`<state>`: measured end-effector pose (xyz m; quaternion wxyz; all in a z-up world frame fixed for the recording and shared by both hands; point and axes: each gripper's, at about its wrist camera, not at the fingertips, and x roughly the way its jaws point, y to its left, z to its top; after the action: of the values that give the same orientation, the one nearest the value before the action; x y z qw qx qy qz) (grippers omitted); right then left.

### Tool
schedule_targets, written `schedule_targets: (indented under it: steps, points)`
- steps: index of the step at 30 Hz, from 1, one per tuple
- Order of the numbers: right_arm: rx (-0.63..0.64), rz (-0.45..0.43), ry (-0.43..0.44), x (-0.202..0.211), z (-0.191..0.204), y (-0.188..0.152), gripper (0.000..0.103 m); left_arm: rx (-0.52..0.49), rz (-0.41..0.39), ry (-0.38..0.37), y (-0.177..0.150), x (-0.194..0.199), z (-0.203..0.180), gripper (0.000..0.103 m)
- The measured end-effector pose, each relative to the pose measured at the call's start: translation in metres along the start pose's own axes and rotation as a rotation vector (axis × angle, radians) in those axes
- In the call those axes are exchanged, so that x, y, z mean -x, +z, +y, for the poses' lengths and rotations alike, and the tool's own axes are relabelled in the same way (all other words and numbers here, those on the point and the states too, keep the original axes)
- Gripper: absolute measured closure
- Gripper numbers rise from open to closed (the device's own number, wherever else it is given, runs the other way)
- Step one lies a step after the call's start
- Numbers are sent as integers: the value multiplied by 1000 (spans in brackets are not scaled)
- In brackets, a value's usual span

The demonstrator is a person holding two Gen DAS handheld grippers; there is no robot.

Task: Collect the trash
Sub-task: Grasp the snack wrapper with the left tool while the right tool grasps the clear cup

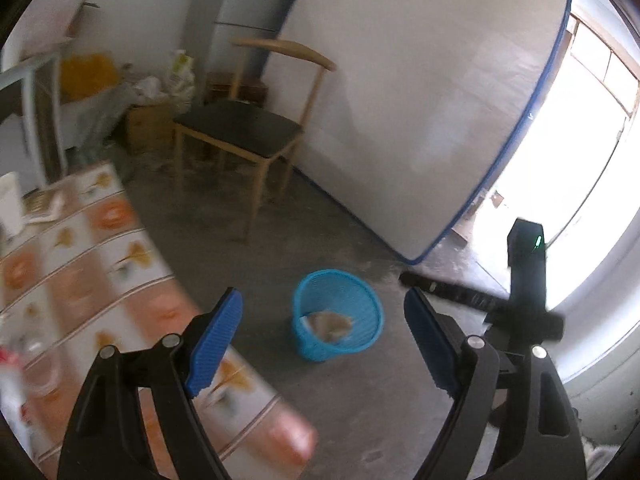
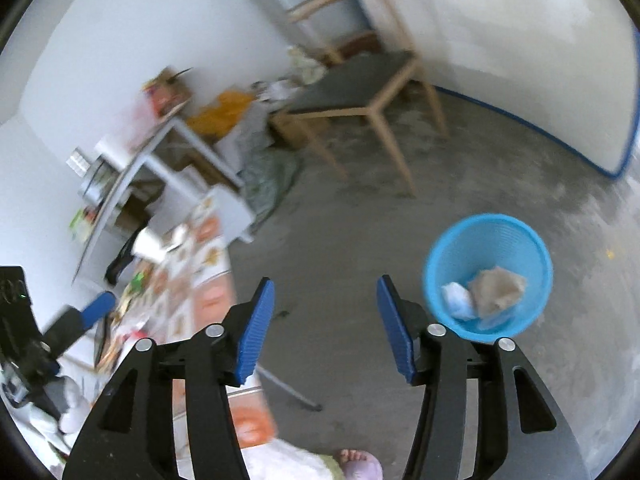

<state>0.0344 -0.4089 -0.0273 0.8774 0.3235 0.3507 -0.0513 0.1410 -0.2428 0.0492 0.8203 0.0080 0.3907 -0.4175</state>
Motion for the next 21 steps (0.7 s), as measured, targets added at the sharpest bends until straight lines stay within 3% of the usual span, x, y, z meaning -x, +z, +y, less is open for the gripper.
schedule_targets:
  steps: [11,15,18,21]
  points:
    - [178,118,218,-28,141,-16,37,139,-136,190,-51,166,104,22]
    - [214,170,272,-55,191,-29,31,159,-195,314,-78,217,139,22]
    - [232,216,299,-83,225,-42,30,180,-192,332,-101,225,155,22]
    - [260,253,303,-107,250,-54,30,141,-165,367,-122,212,150,22]
